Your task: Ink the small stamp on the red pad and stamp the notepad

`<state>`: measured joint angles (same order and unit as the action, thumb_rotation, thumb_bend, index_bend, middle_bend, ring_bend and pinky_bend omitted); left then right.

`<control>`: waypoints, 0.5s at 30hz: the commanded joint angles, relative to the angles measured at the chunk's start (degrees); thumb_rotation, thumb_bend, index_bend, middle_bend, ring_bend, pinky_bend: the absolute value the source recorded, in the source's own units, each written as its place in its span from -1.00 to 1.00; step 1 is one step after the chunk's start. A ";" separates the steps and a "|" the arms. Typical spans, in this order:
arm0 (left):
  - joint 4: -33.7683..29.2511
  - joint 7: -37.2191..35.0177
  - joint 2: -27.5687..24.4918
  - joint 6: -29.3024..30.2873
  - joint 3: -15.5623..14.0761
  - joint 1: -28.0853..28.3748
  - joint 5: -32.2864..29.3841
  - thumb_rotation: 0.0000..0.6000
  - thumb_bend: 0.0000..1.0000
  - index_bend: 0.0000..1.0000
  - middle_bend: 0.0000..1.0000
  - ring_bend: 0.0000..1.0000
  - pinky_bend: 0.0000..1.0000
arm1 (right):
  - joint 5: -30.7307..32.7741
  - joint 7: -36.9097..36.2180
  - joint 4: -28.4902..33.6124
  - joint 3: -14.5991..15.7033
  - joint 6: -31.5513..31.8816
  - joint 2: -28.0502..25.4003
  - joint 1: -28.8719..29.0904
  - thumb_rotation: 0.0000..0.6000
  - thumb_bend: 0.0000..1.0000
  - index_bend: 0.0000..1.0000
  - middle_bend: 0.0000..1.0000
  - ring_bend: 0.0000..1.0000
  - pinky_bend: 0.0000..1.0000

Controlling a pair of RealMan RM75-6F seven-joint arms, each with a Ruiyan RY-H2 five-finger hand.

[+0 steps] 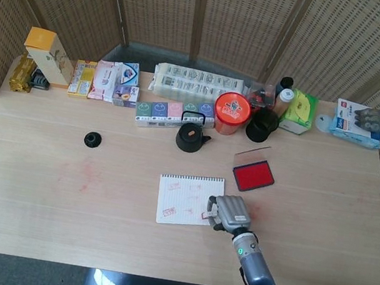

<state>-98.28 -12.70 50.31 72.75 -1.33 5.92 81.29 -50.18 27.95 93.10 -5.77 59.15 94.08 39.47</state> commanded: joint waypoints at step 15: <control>0.15 -1.01 -0.35 0.31 -0.13 -0.09 0.67 1.00 -1.00 -1.00 -1.00 -1.00 -0.80 | 0.11 0.07 8.96 -7.49 5.46 -11.73 -0.12 1.00 0.21 0.32 0.99 1.00 1.00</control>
<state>-98.13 -13.71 49.97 73.07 -1.46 5.82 81.96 -50.31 28.52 102.70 -13.46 64.72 82.73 39.72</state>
